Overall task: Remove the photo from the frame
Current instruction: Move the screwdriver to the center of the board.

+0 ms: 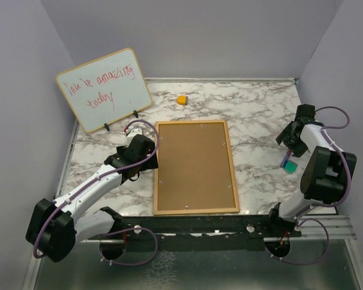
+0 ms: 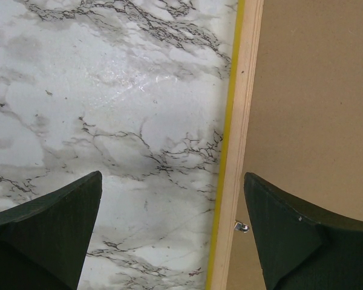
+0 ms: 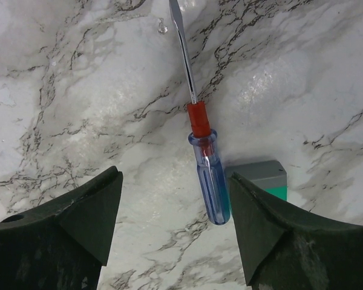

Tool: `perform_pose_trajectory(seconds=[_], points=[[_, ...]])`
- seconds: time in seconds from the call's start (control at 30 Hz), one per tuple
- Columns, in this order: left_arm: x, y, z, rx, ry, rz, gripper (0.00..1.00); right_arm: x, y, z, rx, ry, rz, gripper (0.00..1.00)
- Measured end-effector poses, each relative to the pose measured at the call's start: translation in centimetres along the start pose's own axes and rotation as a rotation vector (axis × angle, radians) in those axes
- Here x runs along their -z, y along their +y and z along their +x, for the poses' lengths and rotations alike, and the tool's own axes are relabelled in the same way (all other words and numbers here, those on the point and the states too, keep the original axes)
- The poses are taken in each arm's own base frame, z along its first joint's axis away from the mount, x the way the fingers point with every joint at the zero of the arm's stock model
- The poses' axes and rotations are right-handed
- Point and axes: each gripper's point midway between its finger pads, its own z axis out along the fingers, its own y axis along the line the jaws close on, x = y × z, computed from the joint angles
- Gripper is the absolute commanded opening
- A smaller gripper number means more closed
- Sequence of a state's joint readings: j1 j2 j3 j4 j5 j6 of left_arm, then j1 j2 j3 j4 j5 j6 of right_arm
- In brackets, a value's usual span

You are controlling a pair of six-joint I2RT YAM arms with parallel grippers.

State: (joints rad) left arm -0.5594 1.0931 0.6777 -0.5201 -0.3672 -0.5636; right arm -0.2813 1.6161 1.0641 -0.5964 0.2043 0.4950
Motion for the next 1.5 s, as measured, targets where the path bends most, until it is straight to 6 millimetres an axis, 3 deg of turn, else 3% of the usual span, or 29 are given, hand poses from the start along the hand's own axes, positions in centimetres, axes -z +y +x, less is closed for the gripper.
perform_pose_trajectory(seconds=[0.77, 1.1, 1.27, 1.5], points=[[0.0, 0.1, 0.1, -0.002, 0.005, -0.003, 0.99, -2.9, -0.4, 2.1, 0.039, 0.074, 0.029, 0.65], [0.0, 0.1, 0.1, -0.001, 0.005, -0.003, 0.99, -3.1, 1.8, 3.0, 0.098, 0.1, -0.045, 0.59], [0.0, 0.1, 0.1, -0.001, 0.005, -0.003, 0.99, -3.1, 1.8, 2.9, 0.1, 0.087, -0.03, 0.58], [0.0, 0.1, 0.0, -0.012, 0.005, -0.006, 0.99, -3.3, 1.6, 2.7, 0.074, 0.073, -0.009, 0.47]])
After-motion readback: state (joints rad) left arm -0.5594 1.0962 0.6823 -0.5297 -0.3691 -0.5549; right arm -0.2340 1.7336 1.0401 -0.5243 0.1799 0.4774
